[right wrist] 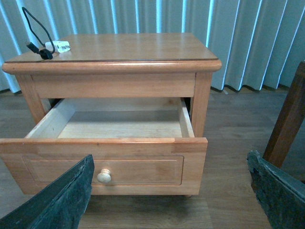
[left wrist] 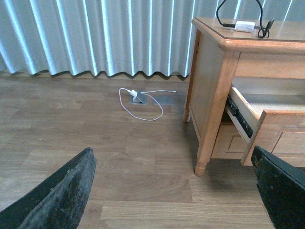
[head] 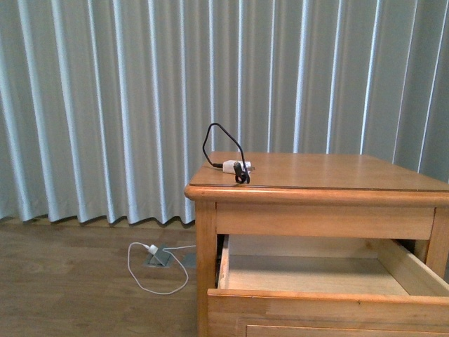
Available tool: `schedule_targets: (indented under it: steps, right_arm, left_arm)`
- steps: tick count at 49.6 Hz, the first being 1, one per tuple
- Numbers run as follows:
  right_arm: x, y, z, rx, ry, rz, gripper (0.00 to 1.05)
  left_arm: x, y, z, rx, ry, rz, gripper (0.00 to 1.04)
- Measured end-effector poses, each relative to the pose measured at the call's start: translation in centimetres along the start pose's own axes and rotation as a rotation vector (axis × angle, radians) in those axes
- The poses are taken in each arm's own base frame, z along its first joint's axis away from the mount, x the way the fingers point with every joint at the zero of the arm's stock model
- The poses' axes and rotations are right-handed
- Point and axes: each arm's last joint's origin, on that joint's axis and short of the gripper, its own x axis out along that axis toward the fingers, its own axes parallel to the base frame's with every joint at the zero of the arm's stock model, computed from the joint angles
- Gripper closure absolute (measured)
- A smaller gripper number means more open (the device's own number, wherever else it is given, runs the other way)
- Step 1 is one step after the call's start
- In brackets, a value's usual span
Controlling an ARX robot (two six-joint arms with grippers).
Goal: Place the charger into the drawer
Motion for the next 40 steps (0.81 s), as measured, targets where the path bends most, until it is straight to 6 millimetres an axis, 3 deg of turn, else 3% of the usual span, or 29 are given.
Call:
schedule_targets:
  steps: [7,18,27,40]
  right_arm:
    - [0.0,0.0,0.0,0.0,0.0,0.0,0.09]
    - [0.0,0.0,0.0,0.0,0.0,0.0,0.09]
    - [0.0,0.0,0.0,0.0,0.0,0.0,0.09]
    - [0.0,0.0,0.0,0.0,0.0,0.0,0.09]
  left_arm:
    - [0.7,-0.5,0.3,-0.061,-0.002,0.158,0.06]
    - [4.1,-1.9,3.4,-0.048,0.007,0.043,0.06]
    - [8.9,-3.5,5.9,0.009,0.042,-0.048,0.06]
    - [17.7,-6.6,8.3,0.05,0.081,-0.131,0.06]
